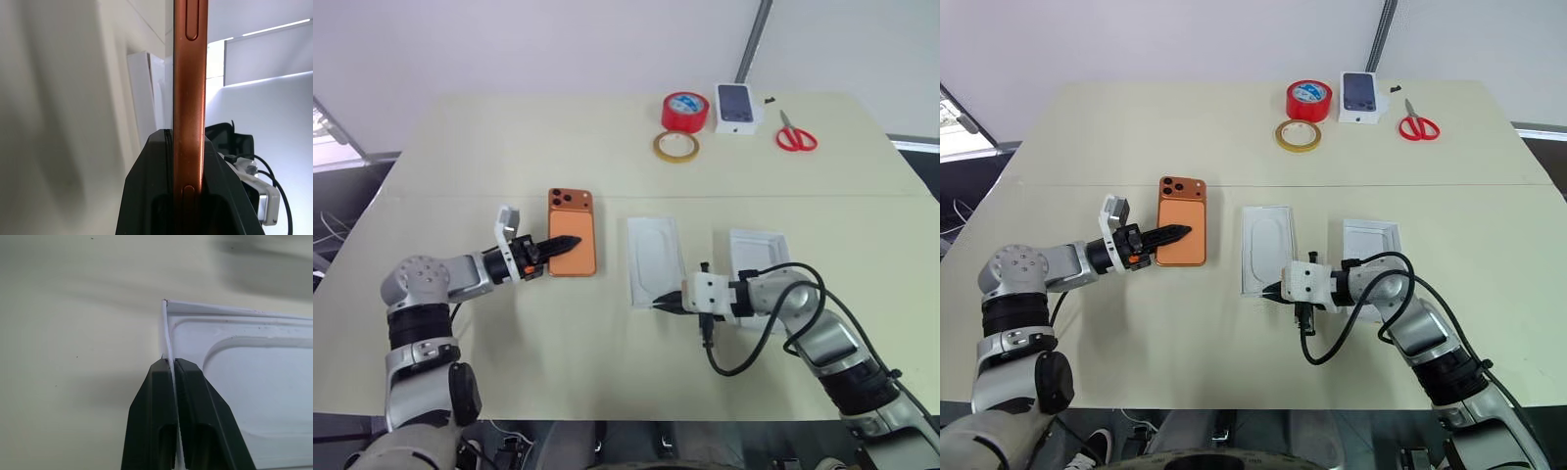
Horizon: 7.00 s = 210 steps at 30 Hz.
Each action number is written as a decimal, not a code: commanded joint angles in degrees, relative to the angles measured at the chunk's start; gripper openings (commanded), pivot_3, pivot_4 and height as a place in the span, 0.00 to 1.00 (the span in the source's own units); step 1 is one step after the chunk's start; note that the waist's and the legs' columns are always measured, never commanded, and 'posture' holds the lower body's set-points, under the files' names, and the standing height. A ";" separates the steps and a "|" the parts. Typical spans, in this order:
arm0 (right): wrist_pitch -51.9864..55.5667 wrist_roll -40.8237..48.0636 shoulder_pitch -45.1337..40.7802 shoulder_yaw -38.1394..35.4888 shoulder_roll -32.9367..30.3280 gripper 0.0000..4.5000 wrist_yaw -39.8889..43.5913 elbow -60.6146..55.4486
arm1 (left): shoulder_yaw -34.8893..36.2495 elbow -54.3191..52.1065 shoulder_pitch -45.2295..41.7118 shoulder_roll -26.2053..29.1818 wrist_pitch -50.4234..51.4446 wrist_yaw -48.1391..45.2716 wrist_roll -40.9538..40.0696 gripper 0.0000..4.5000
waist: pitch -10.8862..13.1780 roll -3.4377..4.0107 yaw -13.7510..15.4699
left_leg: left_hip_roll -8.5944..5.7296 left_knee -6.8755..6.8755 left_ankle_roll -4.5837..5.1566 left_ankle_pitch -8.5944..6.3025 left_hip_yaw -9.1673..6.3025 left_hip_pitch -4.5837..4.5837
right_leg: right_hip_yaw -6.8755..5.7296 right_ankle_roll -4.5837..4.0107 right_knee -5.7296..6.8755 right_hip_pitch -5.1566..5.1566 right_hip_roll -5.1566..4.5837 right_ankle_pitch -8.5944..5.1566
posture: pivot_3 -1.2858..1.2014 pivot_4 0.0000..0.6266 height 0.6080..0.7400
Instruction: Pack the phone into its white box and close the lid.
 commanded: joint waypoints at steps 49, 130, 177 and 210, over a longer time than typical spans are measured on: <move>-3.43 0.27 -12.13 -1.73 5.07 0.89 -7.20 13.17 | -8.50 -12.59 -2.65 0.22 3.16 6.13 -1.88 0.94 | 0.01 -0.03 -0.12 | 0.01 0.09 -0.06 0.06 0.01 -0.03 | -0.01 0.01 0.10 -0.04 0.03 0.00 | 0.52 0.24 1.00; 4.81 2.18 15.43 -20.30 -17.65 0.00 -5.59 -3.63 | -47.37 -4.34 -5.23 -13.28 -47.54 -11.98 39.84 0.01 | -0.07 0.06 2.77 | -0.06 0.45 0.33 -0.11 0.03 -0.07 | 0.00 0.02 0.02 0.25 0.04 -0.01 | 0.52 0.24 1.00; 8.21 11.50 23.63 -34.42 -22.98 0.99 -3.02 -2.15 | -31.76 -16.79 4.69 4.03 -58.25 -24.63 29.48 1.00 | -0.08 0.08 1.47 | 0.07 0.69 0.36 -0.14 0.02 -0.09 | 0.01 0.02 0.10 0.32 0.10 -0.01 | 0.52 0.24 1.00; 79.32 27.58 12.93 -40.41 -14.14 0.99 -32.13 -25.18 | -27.78 -17.05 14.29 7.49 -83.35 -39.82 23.44 1.00 | -0.15 0.21 1.30 | 0.12 0.72 0.84 -0.43 0.04 -0.10 | 0.01 0.02 0.05 0.34 0.08 -0.01 | 0.52 0.24 1.00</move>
